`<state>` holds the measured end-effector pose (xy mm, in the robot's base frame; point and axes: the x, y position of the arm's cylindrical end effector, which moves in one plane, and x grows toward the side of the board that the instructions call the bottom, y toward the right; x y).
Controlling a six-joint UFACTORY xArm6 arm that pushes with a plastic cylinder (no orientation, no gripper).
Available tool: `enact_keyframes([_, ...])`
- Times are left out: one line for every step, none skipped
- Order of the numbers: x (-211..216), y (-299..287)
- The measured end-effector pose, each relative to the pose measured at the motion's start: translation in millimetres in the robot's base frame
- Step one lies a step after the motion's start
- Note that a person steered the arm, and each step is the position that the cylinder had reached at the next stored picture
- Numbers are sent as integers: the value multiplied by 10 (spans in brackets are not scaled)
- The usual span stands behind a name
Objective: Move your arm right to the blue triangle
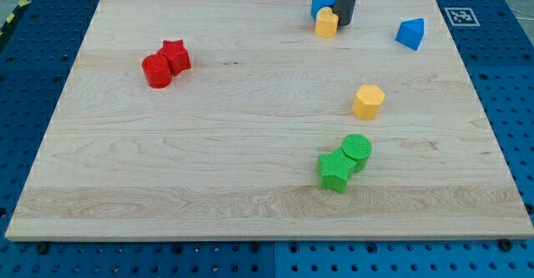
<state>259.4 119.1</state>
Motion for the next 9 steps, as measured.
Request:
enact_keyframes([-110,23])
enact_keyframes([-243,78])
enact_keyframes([-465,123])
enact_keyframes([-681,277])
enact_keyframes([-682,285])
enact_keyframes([-675,358])
enact_keyframes([-672,807])
enact_keyframes([-673,1415])
enact_keyframes([-683,1711])
